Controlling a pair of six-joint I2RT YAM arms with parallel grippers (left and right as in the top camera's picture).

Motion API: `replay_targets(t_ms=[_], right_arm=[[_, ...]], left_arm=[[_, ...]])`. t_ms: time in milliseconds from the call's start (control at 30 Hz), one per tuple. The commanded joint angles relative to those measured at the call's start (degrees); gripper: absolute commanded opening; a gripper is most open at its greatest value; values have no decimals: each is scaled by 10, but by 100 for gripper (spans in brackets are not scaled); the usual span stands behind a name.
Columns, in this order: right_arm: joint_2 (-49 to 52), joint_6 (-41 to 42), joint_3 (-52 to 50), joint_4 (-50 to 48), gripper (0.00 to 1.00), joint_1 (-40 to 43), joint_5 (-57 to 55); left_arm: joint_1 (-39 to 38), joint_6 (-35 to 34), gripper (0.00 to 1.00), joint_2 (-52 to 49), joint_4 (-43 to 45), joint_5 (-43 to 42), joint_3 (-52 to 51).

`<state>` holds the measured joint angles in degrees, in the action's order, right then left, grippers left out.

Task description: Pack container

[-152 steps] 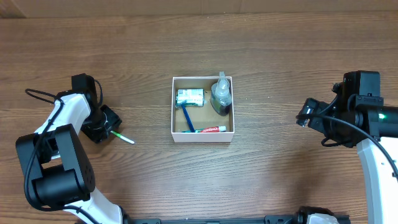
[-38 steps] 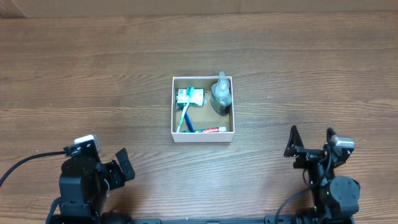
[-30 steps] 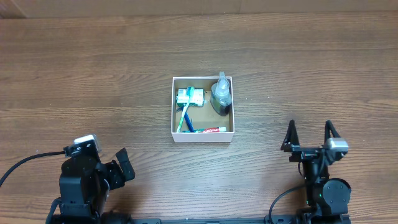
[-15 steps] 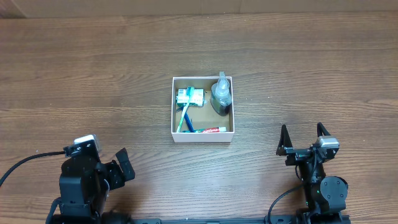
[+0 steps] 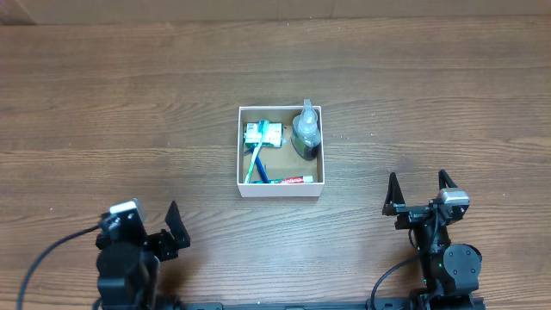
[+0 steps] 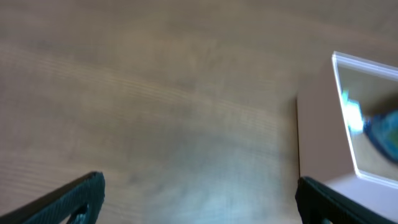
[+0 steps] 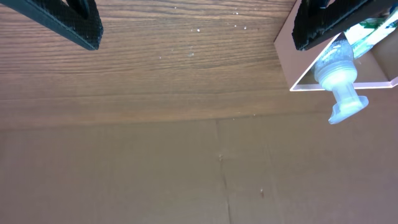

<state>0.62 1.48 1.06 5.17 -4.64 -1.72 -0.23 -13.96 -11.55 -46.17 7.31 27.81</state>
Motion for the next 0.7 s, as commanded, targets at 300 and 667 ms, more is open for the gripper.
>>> replay_targets(t_ms=[300,667], right_arm=[[-5,-2,-6,-5,100,-3,1],[-5,-2,-6,-5,100,-3,1]], left_arm=[[24,245,100,114,419,-101,-276],[24,241,100,113,419,-101,-276]])
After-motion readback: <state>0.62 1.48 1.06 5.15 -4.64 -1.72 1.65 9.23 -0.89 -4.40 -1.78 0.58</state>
